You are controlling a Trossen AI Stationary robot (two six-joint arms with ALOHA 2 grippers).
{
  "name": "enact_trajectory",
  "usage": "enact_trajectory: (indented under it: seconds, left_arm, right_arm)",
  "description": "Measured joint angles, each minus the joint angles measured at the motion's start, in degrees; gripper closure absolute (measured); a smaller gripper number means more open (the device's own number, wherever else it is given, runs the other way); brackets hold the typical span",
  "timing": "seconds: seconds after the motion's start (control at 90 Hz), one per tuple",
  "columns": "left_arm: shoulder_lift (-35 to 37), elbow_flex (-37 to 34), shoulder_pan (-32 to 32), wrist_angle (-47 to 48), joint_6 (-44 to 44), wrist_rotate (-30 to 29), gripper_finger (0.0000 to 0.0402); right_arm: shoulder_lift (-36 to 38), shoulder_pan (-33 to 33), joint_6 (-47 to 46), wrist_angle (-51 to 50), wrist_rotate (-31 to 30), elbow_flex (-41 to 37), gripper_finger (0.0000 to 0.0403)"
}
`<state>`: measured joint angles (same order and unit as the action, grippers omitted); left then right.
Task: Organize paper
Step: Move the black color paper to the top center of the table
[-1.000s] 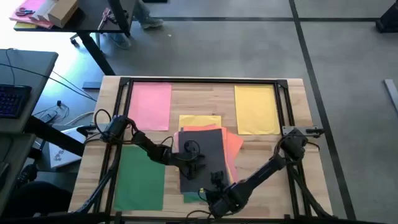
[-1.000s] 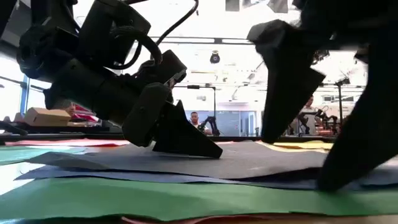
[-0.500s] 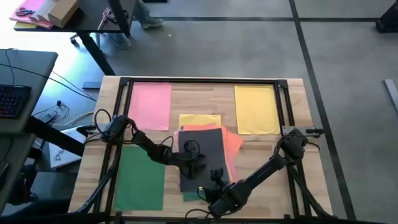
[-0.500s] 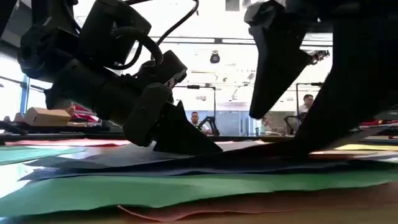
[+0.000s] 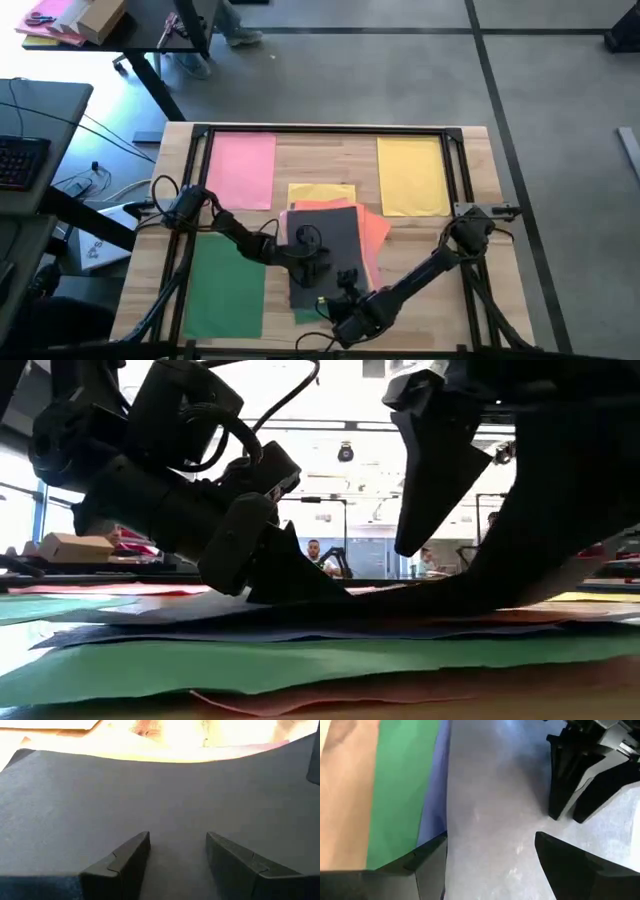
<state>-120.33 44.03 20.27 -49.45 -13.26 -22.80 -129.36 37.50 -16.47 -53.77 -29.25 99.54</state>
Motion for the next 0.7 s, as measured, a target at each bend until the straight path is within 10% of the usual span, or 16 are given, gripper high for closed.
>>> enact_trajectory:
  seconds: [0.211, 0.7]
  left_arm:
    - [0.0, 0.0, 0.0, 0.0, 0.0, 0.0, 0.0216]
    - [0.1, 0.0, 0.0, -0.3, 2.4, -1.6, 0.0216]
  right_arm:
    - [-1.0, -0.8, -2.1, 0.1, -0.5, -0.1, 0.0167]
    - [-1.1, -0.5, -1.4, 0.2, 4.4, 2.2, 0.0395]
